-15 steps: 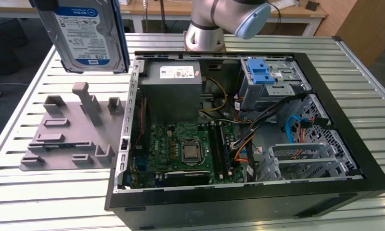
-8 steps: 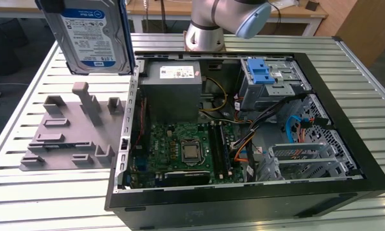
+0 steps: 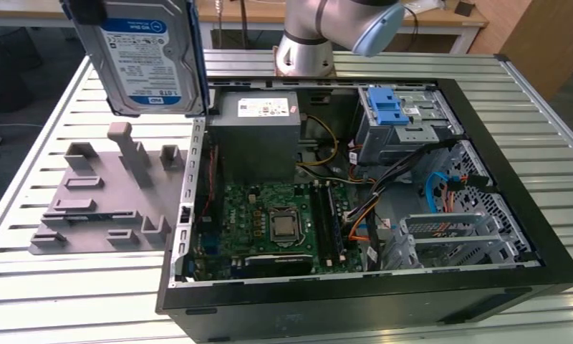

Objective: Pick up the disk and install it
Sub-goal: 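Pick up the disk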

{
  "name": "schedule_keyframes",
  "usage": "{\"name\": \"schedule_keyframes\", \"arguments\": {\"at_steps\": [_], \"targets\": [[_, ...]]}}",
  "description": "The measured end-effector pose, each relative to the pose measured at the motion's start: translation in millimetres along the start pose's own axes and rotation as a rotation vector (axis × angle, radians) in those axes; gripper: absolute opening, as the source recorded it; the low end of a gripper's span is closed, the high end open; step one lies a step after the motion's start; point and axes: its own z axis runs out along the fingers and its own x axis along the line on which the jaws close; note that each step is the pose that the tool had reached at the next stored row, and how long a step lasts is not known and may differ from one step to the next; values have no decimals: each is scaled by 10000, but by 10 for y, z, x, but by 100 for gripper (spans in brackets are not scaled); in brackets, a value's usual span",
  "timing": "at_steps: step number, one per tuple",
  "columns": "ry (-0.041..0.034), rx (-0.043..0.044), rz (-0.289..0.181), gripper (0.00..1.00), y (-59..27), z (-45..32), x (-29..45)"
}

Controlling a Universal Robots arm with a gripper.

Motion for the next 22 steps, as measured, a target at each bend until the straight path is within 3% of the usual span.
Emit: {"name": "schedule_keyframes", "arguments": {"at_steps": [3,8,22], "targets": [[0,-1,0,36,-96,-2,4],[1,-2,0,36,-186,0,6],[1,-2,0,36,-350,1,4]]}}
